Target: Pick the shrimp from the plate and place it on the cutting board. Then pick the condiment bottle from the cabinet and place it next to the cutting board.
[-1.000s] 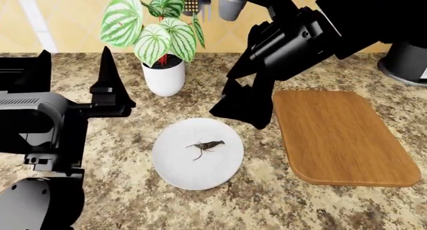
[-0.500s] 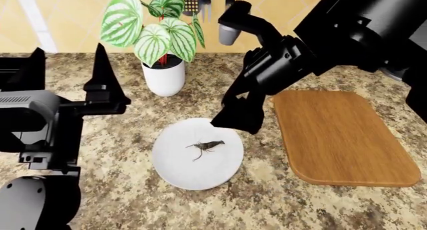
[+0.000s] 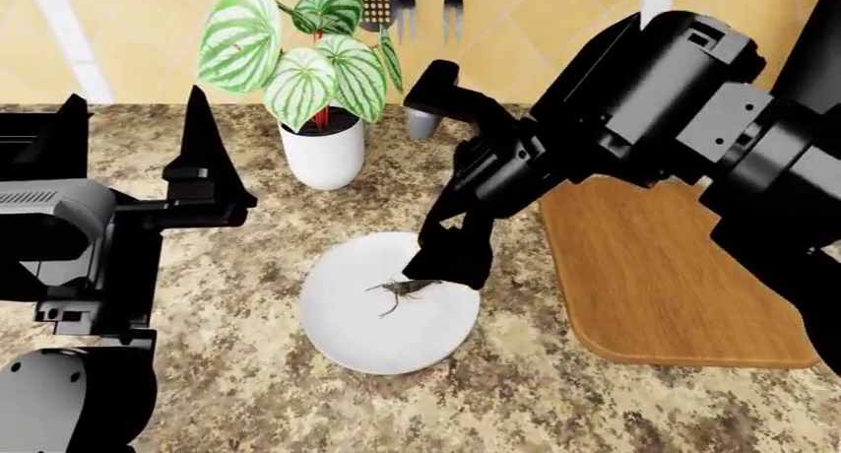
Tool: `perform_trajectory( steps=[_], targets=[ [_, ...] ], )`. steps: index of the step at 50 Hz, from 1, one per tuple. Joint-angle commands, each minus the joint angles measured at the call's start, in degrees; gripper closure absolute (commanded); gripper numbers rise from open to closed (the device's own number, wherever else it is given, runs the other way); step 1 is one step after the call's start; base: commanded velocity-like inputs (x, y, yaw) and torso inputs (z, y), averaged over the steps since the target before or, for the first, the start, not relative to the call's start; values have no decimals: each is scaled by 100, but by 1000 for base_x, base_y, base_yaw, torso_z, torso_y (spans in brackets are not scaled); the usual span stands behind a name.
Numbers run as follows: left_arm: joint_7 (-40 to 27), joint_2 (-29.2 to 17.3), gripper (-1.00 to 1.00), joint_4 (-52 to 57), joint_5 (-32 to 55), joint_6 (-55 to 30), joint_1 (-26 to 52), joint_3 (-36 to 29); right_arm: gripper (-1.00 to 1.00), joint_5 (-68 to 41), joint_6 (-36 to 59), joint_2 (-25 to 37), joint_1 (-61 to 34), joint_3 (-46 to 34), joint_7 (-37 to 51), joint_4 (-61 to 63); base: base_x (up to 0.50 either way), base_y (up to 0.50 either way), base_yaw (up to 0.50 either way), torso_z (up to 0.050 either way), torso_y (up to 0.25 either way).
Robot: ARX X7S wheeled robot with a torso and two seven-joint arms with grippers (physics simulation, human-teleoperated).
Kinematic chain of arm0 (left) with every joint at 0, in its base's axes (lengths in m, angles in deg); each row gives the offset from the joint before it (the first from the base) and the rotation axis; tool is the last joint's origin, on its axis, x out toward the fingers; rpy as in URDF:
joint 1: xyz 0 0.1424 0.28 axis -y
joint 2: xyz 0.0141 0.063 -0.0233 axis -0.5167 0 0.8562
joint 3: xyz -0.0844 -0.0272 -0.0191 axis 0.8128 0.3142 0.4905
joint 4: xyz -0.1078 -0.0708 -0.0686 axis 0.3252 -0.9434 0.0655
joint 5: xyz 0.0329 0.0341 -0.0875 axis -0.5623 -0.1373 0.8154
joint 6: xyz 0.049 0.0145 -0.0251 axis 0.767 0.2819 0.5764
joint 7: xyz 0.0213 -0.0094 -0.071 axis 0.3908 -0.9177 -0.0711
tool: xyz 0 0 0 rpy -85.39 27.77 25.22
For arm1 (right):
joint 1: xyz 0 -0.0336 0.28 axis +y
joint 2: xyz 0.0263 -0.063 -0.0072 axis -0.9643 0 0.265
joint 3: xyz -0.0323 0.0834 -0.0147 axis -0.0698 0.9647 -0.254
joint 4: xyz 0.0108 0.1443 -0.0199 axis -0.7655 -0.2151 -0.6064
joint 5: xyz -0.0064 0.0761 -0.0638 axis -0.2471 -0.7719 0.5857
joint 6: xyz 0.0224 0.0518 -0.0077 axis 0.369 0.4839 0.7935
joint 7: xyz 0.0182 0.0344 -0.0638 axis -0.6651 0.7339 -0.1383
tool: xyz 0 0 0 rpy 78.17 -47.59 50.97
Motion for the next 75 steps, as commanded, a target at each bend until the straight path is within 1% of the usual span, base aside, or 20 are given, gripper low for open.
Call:
perform_trajectory(
  steps=[1, 11, 17, 41, 75],
  targets=[
    [-12, -35, -100, -4, 20, 10, -7, -41, -100, 390, -291, -102, 156, -385, -147, 25, 0, 0, 0, 0, 0],
    [-23, -54, -100, -31, 32, 33, 2, -69, -100, 633, -584, -328, 268, -580, -355, -224, 0, 0, 0, 0, 0],
    [-34, -71, -100, -26, 70, 32, 4, -60, -100, 754, -811, -535, 281, -587, -479, -581, 0, 0, 0, 0, 0],
    [-76, -125, -100, -4, 123, 90, -33, -78, -100, 956, -1285, -985, 570, -666, -754, -1267, 0, 0, 0, 0, 0],
    [-154, -210, -100, -9, 149, 124, -35, -135, -100, 1129, -1745, -1161, 1165, -741, -830, -1879, 0, 0, 0, 0, 0]
  ],
)
